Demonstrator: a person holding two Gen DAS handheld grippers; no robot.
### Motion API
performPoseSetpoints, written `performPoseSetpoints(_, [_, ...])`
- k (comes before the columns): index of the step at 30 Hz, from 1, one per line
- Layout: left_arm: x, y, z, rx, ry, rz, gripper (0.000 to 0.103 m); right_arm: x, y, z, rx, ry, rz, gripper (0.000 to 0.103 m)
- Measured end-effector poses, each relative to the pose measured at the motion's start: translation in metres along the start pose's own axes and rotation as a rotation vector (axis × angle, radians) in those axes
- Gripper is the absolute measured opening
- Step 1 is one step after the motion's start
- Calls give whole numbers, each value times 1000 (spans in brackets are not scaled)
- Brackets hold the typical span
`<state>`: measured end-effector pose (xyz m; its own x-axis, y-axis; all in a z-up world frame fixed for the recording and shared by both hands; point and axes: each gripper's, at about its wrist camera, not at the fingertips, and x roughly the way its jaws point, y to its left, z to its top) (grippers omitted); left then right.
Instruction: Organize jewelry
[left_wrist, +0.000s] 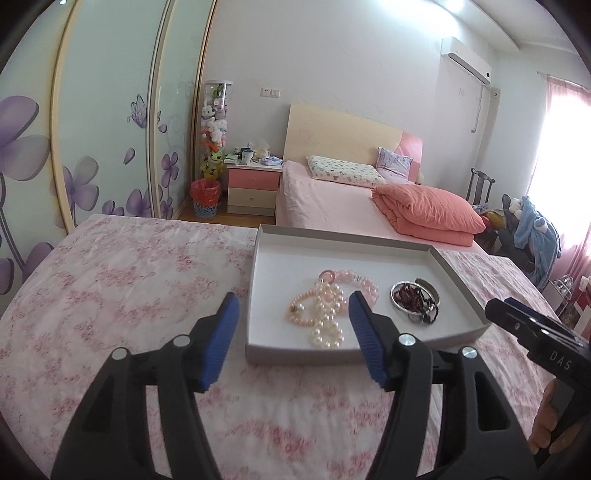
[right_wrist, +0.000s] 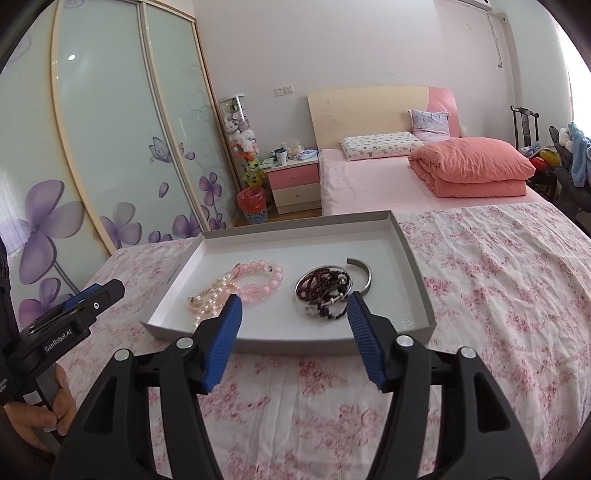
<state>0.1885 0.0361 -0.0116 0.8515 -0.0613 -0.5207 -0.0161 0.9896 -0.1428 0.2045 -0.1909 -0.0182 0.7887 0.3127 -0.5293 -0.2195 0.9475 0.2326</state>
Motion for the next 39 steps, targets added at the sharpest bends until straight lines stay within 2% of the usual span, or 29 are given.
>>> performPoseSetpoints(13, [-55,0,-31,47,-47,-9,87,-48,23,-22,-68,-57,-18,94])
performPoseSetpoints(18, [-66,-4,-37,63,-66,8,95,-60,28,-27,-90,-84,-29,101])
performPoseSetpoints(22, [-75,-5,-40,75,-86,25,99,-65,26,-30,-80,-87,-28,101])
performPoseSetpoints(39, [-88,-17,-48,124,-125,49,99,-71,15,-47,-48,-81,-53,101])
